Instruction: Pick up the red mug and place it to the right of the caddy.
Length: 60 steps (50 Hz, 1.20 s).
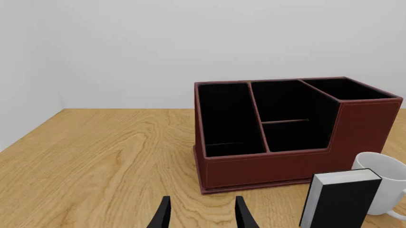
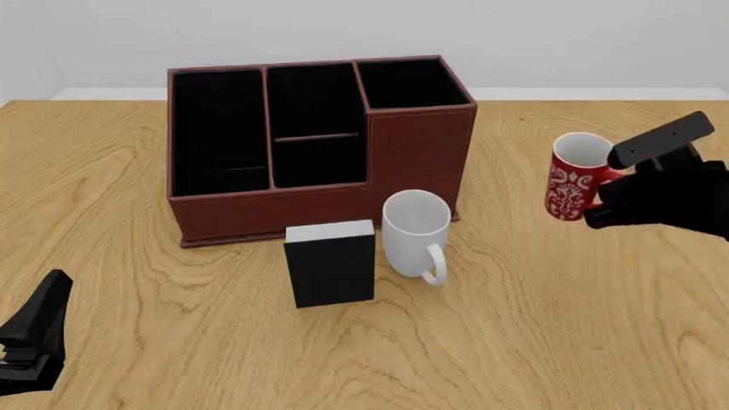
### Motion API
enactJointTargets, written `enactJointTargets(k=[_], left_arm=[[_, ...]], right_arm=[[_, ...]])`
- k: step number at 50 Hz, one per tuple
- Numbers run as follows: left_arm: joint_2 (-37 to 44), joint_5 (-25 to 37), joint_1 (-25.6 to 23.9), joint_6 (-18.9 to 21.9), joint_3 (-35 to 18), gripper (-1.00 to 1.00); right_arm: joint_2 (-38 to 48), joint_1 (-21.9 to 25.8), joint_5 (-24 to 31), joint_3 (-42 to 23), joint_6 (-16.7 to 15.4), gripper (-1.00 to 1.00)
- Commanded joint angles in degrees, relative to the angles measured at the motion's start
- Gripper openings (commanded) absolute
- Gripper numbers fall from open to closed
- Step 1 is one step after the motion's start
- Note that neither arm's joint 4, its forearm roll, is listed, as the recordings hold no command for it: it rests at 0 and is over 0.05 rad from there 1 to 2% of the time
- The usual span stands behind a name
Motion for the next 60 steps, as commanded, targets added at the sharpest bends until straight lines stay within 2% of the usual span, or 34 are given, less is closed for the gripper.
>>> enactJointTargets(k=[1,5,17,30,60], left_arm=[[0.0,0.0,0.0,0.0,0.0,1.0],[0.0,0.0,0.0,0.0,0.0,1.0],[0.0,0.0,0.0,0.0,0.0,1.0],[0.0,0.0,0.0,0.0,0.0,1.0],[0.0,0.0,0.0,0.0,0.0,1.0]], right_arm=[[4.88,1.93,-1.08,-6.21,7.76,-1.0],[8.02,2.56,-2.04,-8.43,9.4,-1.0],[14.76,3.8,-3.25,-13.16,10.38,-1.0],[20.15,5.72,-4.24,-16.5,10.57,-1.0],[27.49,6.43,-4.52,-21.5,10.46,-1.0]])
